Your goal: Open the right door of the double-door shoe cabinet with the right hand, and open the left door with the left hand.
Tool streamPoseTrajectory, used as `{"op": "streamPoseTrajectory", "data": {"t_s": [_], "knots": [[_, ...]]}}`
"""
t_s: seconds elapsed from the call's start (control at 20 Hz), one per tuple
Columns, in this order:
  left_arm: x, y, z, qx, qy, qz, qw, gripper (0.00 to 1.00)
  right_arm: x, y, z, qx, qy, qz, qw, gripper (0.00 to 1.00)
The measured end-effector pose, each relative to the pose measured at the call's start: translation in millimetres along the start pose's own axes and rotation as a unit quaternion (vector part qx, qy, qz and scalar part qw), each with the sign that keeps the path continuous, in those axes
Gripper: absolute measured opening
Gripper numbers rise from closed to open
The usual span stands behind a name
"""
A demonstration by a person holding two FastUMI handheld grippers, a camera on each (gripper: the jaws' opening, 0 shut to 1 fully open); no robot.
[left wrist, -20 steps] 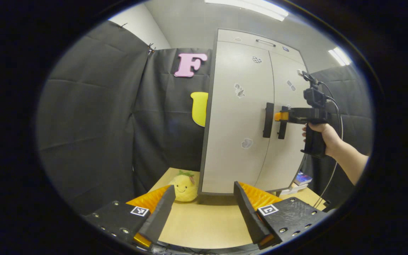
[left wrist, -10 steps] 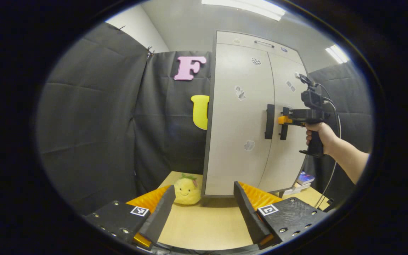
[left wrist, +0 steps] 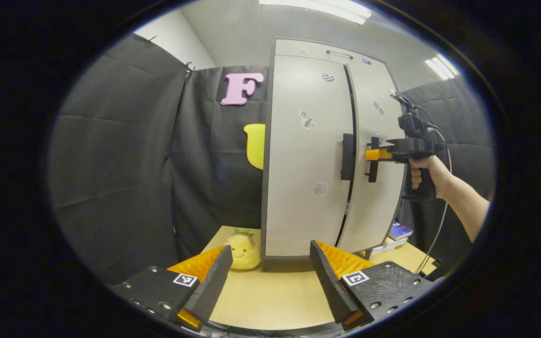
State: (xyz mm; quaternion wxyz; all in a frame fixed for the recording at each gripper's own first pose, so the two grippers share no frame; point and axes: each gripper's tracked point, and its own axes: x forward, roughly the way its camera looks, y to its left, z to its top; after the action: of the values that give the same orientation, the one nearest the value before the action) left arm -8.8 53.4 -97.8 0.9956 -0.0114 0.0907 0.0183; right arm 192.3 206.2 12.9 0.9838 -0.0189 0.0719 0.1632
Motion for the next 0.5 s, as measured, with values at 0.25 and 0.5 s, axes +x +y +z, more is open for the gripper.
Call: {"op": "streamPoseTrajectory", "data": {"t_s": [0.25,0.5], "knots": [[-5,-13,-2,-0.009,0.002,-0.008,1.000,0.95,-30,-3,-3,-0.001,-0.007,0.019,1.000,0.10],[-11,-32,1,-0.005,0.002,-0.015,1.000,0.95,-64,-14,-9,0.003,-0.010,0.031,0.999,0.02]]}}
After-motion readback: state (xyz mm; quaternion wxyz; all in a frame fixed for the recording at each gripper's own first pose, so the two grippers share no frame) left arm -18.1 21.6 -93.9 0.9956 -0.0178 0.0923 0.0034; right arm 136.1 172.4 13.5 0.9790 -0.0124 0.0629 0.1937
